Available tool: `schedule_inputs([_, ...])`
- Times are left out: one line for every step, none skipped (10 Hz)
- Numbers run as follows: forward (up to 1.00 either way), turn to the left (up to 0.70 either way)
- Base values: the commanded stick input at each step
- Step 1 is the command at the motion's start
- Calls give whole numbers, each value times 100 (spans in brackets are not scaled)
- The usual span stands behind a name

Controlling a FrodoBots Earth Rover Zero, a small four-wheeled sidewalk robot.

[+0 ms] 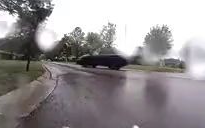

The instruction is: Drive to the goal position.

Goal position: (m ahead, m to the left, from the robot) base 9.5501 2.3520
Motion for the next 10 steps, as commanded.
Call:
schedule_inputs([50,-1])
schedule_inputs([50,-1])
schedule_inputs([50,-1])
schedule_inputs([50,-1])
schedule_inputs([50,-1])
schedule_inputs([50,-1])
schedule_inputs([50,-1])
schedule_inputs([50,-1])
schedule_inputs([50,-1])
schedule_inputs([50,-1])
